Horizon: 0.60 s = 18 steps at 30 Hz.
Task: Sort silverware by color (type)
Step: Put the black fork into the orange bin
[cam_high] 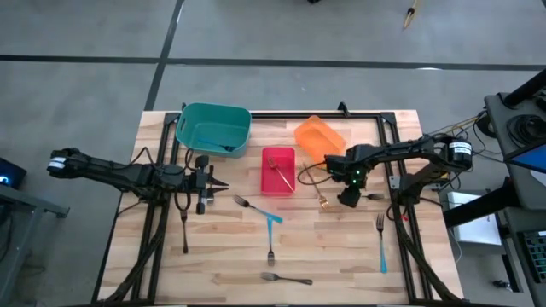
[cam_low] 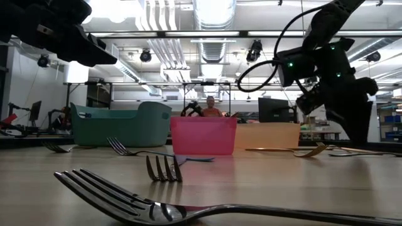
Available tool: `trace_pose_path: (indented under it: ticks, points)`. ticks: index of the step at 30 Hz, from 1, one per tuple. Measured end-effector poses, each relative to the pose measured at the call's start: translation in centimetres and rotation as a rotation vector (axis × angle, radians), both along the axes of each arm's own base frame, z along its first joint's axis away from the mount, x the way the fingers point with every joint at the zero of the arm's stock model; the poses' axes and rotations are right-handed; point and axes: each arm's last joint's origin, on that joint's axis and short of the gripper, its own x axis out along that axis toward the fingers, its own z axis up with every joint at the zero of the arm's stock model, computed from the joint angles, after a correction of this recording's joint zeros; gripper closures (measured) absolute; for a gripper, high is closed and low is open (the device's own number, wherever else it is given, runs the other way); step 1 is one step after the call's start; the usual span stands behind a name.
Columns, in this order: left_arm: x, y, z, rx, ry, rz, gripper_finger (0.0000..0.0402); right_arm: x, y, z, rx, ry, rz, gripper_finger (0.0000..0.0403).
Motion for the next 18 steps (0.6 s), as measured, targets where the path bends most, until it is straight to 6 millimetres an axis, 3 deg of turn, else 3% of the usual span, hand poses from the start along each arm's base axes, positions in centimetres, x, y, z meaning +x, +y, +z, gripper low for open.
trace_pose_path:
  ticks: [18]
  points:
    - [0.0,0.0,0.0,0.006,0.000,-0.002,0.0381,-0.2,2.1,-1.4,-0.112,-0.001,0.079,0.0276]
